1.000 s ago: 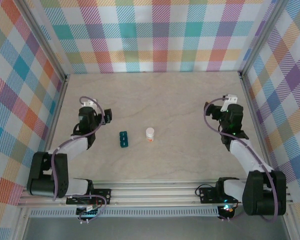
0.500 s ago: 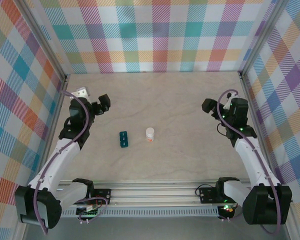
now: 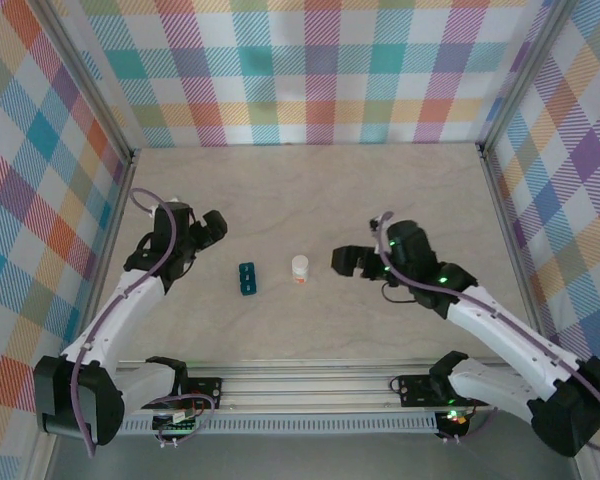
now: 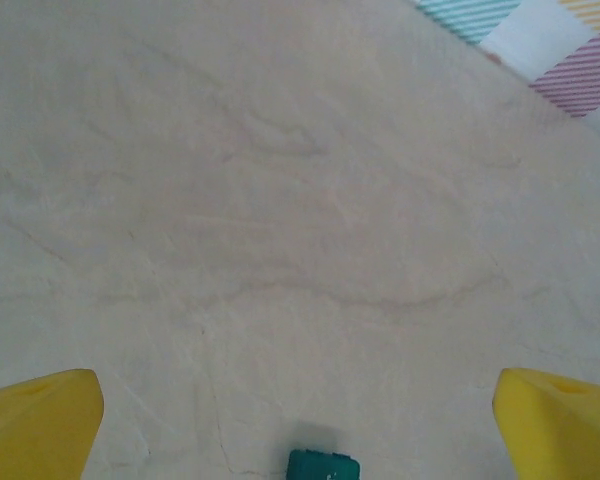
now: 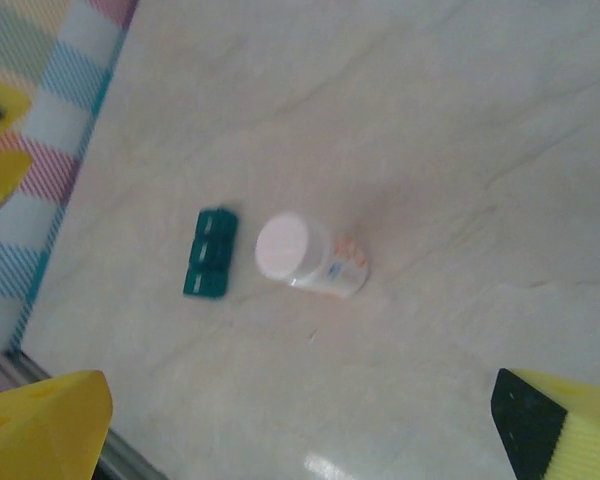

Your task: Sort the pills into containers

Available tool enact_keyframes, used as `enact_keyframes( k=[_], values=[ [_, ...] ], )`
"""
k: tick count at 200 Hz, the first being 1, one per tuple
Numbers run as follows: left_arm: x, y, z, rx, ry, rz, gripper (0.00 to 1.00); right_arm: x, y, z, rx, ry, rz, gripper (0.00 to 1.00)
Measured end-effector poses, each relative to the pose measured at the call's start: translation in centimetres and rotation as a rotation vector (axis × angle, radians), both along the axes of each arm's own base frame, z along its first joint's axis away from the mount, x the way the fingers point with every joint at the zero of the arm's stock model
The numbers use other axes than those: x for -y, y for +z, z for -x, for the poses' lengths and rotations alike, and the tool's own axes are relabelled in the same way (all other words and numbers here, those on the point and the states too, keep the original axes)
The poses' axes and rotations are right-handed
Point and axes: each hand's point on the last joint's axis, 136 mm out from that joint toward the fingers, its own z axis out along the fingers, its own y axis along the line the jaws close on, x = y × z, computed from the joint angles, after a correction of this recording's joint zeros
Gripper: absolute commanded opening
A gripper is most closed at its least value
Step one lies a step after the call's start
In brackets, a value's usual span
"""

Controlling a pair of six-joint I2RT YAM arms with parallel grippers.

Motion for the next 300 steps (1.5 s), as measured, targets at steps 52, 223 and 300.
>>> enact_keyframes(
  k=[52, 223, 300],
  values=[
    [0.7, -2.6, 0.3, -0.08, 0.018, 0.061, 1.0, -8.3, -4.1, 3.8, -0.053, 0.167, 0.19, 0.95],
    [2.4, -0.2, 0.9, -0.009, -0.019, 0.127, 1.0, -9.4, -12.1, -1.8, 0.028, -0.021, 0.566, 0.99],
    [3.9, -0.1, 1.3, -0.007, -0.051, 0.123, 1.0, -9.4, -14.2, -5.1, 0.017, -0.062, 0.627, 0.99]
  ],
)
